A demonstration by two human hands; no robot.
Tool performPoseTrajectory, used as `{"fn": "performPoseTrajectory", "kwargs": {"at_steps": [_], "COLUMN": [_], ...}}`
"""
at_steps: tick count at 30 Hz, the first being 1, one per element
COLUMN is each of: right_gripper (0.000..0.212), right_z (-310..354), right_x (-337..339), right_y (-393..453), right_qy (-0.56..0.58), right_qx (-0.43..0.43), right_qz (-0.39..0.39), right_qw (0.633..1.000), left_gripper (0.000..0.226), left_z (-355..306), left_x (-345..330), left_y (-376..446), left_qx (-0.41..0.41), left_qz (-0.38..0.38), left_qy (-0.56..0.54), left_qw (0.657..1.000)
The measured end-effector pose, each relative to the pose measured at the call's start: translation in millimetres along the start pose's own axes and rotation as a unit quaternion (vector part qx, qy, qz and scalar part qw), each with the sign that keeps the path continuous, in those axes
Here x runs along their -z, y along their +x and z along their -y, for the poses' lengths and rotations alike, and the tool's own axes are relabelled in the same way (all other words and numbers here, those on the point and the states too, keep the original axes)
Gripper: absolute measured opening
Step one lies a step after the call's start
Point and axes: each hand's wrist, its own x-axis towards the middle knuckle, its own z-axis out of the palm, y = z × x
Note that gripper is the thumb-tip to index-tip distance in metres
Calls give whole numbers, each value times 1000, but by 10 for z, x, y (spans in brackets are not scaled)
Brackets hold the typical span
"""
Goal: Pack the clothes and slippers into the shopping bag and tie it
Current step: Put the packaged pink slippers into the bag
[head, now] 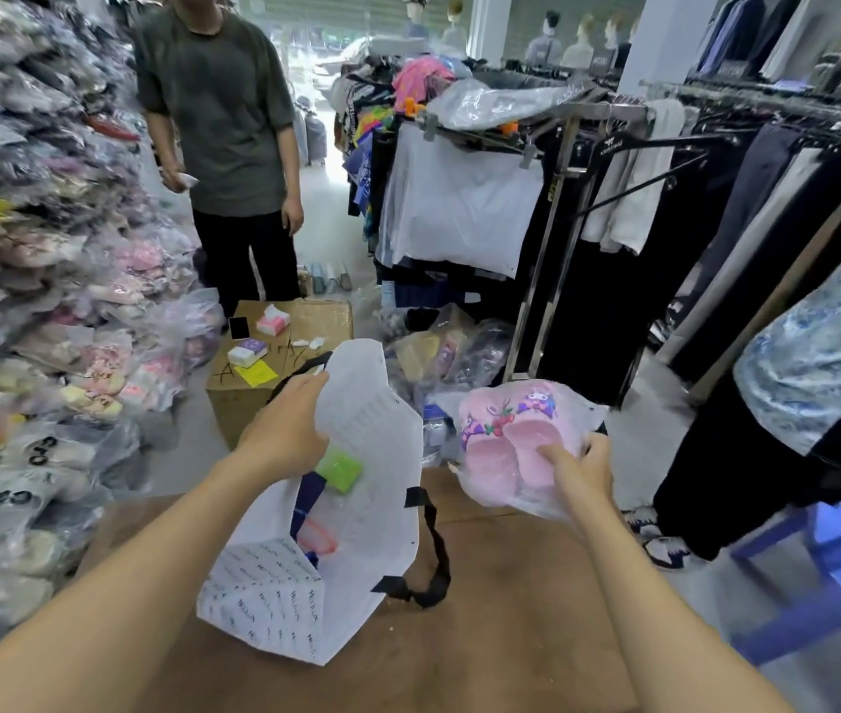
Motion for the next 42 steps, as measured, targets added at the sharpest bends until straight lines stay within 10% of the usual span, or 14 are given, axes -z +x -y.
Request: {"fn": "performPoseTrajectory", "kwargs": {"at_steps": [6,15,22,31,38,42], "right_gripper": [15,12,36,40,43,18], "right_z": [875,1158,1013,625,667,637], "right_x": [83,-563,-1635,-2487,-2166,-1598], "right_y": [-312,-674,-974,-876,-884,-847], "right_qy": [117,-201,-530,-629,-429,-311], "right_qx": [81,227,341,436,598,521], "right_qz": [149,407,309,183,126,31], "right_qw": [979,861,713,617,665,794], "left_gripper": [79,89,84,89,80,71], "left_z": [120,170,153,209,150,131], "left_x": [192,435,476,432,503,521], "left_y": [-5,-115,-293,-445,-219,-57], "left_qx": [-6,-39,-82,-99,-22,22], "left_qz": [5,88,98,120,31,20], "left_qy": [-22,-31,-48,-75,-68,-48], "left_qw": [1000,995,991,985,997,998]}}
